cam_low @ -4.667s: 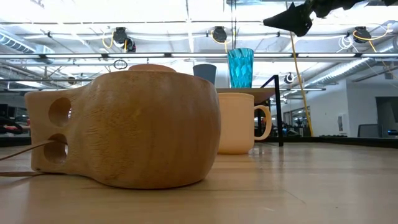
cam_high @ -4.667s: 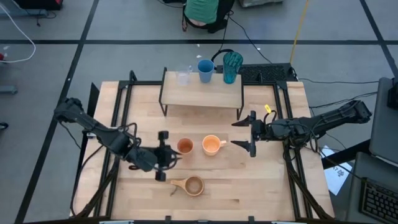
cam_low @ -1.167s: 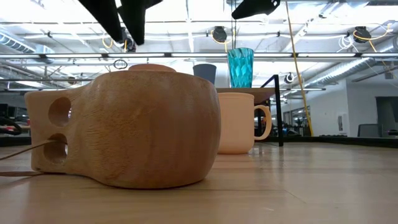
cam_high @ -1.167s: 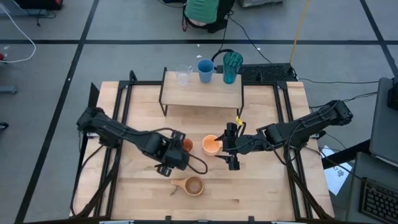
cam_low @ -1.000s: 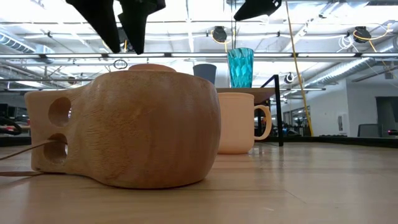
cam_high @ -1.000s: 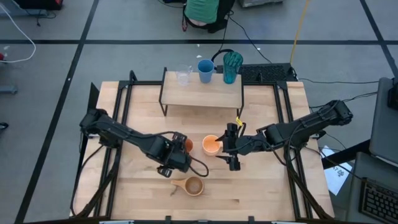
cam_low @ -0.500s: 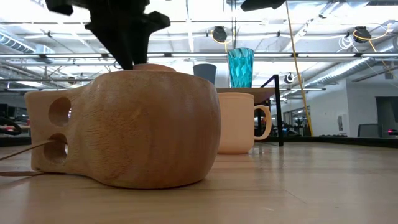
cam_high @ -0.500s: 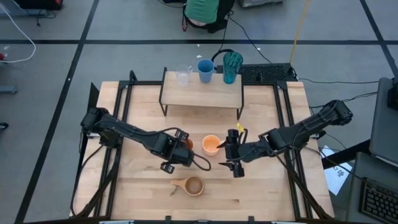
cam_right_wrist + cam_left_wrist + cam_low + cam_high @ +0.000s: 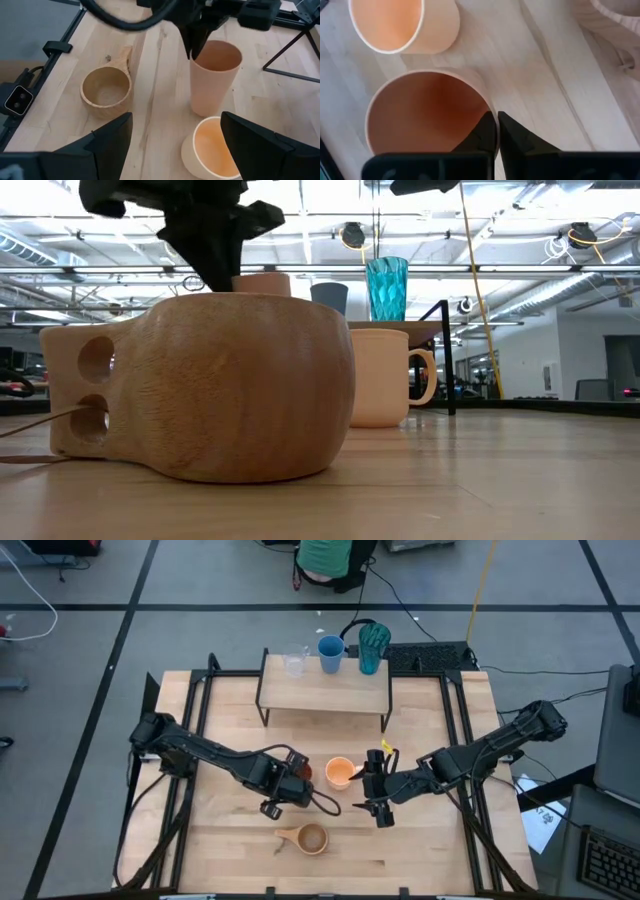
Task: Stack small to large cups/mugs on shelf
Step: Put the orange cup on the shelf
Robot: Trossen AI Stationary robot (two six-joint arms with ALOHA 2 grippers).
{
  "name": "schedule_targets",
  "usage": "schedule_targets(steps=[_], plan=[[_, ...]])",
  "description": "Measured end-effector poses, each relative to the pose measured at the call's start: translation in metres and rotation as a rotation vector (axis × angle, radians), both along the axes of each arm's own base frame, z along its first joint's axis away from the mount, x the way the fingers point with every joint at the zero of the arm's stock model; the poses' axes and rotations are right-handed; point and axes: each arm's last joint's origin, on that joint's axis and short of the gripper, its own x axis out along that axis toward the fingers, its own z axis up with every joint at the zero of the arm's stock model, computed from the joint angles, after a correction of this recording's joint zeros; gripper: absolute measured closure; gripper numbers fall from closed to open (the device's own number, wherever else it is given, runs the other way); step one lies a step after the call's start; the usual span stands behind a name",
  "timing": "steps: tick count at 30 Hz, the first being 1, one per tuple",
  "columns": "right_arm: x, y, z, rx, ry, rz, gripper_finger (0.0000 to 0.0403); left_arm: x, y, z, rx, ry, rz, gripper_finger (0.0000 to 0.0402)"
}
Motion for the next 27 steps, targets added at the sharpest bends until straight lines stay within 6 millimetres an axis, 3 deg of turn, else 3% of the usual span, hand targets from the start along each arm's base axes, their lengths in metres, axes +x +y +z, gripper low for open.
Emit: schedule_targets(steps=[9, 19, 27], plan=[[0.000, 0.000, 0.000, 0.003, -0.009, -0.016, 0.0111, -0.018, 0.003, 0.041, -0.041, -0.129, -0.019, 0.0392], [0.007, -0.001, 0.012, -0.052, -0.165, -0.120, 0.0110, -0.050, 0.007, 0.097, -0.106, -0.371, -0.060, 0.0394], [0.023, 0.002, 0.010, -0.090, -0.275, -0.206, 0.0081, -0.053, 0.006, 0.107, -0.116, -0.439, -0.115, 0.0397]])
